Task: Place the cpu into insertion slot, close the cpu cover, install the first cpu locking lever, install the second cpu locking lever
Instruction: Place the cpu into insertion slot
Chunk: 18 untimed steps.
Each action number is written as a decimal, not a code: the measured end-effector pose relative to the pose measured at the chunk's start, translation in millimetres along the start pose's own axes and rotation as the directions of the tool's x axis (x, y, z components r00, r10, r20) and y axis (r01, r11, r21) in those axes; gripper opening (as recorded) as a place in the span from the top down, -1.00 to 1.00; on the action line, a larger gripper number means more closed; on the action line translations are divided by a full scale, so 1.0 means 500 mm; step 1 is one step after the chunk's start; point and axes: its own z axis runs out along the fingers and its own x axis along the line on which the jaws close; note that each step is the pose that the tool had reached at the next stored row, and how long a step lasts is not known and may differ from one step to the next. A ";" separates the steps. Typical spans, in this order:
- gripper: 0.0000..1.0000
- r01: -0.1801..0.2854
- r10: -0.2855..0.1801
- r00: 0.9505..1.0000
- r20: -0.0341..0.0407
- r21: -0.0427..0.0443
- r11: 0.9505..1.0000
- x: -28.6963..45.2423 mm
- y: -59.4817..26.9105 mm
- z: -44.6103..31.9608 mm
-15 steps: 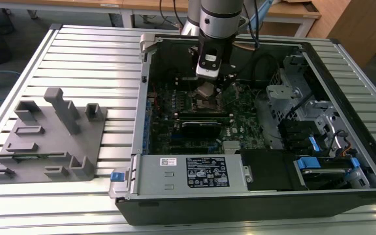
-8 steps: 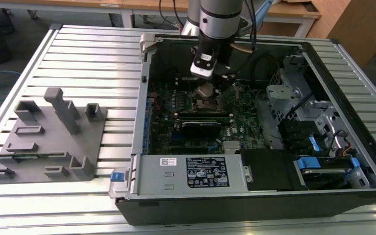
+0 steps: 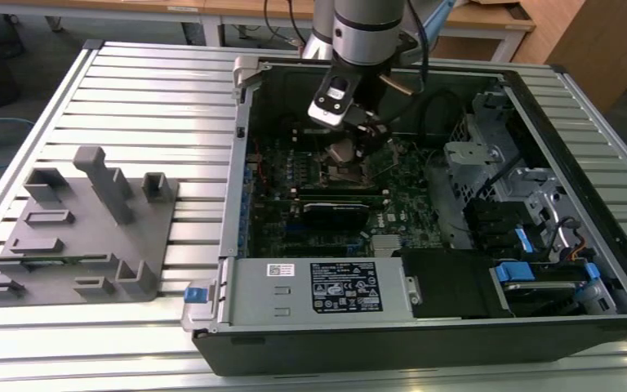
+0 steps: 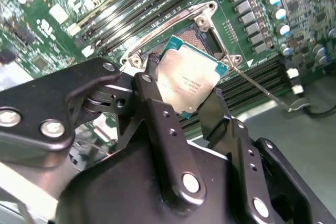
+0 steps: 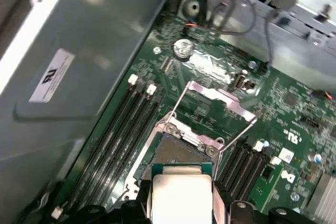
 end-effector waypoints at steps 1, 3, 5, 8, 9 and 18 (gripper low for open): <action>-0.08 -0.018 0.018 1.000 0.001 0.000 1.000 0.000 0.000 0.000; -0.08 -0.054 0.054 0.999 0.004 0.001 0.999 0.000 0.000 0.001; -0.08 -0.089 0.089 0.996 0.006 0.001 0.996 0.000 0.000 0.001; -0.08 -0.145 0.145 0.989 0.010 0.001 0.989 0.000 0.000 0.002; -0.08 -0.162 0.162 0.987 0.011 0.001 0.987 0.000 0.000 0.002; -0.08 -0.256 0.256 0.966 0.019 0.002 0.967 0.000 0.000 0.002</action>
